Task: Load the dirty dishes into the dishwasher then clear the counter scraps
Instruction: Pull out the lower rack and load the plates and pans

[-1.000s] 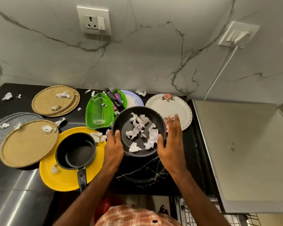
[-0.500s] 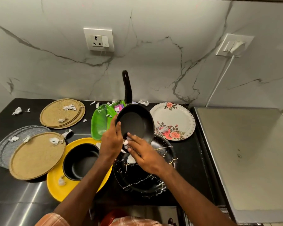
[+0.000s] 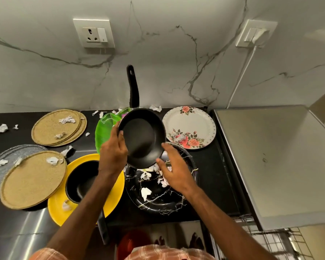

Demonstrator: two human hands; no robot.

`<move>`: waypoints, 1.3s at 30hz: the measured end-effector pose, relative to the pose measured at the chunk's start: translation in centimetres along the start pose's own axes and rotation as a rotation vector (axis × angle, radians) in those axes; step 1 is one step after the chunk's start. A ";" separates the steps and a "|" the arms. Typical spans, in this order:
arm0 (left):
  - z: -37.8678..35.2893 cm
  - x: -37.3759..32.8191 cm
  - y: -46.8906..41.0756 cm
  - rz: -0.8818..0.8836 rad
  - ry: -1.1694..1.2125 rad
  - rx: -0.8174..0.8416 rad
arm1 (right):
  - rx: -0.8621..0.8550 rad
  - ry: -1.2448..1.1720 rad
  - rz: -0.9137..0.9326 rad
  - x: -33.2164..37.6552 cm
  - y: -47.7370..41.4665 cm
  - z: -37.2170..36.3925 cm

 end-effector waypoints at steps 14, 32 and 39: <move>-9.3 -9.0 12.1 -0.207 0.083 0.306 | -0.635 -0.576 -0.510 -11.5 15.4 14.0; -31.0 -23.0 49.3 -1.255 -0.328 1.167 | -0.650 -0.737 -0.818 -20.4 51.1 35.2; -42.0 -20.0 58.5 -0.937 -0.690 1.493 | -0.980 -0.972 -0.885 -28.3 61.1 34.1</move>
Point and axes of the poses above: each hand's wrist, its own y-axis away from the middle knuckle, its own z-axis out of the back of the hand, x = y × z, the point moved 9 cm from there along -y, towards the middle knuckle, and after that the axes turned 10 degrees about z, right-handed, at the moved point
